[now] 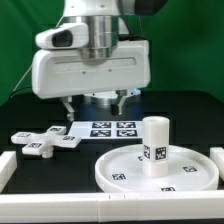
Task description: Assemble round table
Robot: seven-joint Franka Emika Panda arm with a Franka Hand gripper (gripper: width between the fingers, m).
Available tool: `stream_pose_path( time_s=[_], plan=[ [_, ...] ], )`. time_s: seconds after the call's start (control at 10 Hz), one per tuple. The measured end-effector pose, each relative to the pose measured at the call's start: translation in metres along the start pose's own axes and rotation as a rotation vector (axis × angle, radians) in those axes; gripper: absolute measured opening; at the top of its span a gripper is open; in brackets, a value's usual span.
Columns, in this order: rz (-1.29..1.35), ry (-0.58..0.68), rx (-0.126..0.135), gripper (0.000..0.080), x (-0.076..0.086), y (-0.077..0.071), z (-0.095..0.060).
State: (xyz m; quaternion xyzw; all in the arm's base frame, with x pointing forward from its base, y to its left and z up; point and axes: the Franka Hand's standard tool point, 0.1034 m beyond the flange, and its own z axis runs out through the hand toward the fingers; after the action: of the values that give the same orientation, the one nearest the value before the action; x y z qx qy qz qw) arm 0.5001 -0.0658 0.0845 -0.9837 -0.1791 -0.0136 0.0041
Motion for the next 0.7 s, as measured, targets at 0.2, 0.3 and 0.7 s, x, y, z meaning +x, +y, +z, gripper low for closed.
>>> stream_pose_path(
  time_s=[0.2,0.3,0.7],
  plan=[
    [-0.021,-0.001,0.001,0.0649,-0.002,0.003,0.001],
    [-0.061,-0.008,-0.002,0.0649,-0.012,0.018,0.003],
    [-0.069,-0.023,0.002,0.0649,-0.043,0.063,0.013]
  ],
)
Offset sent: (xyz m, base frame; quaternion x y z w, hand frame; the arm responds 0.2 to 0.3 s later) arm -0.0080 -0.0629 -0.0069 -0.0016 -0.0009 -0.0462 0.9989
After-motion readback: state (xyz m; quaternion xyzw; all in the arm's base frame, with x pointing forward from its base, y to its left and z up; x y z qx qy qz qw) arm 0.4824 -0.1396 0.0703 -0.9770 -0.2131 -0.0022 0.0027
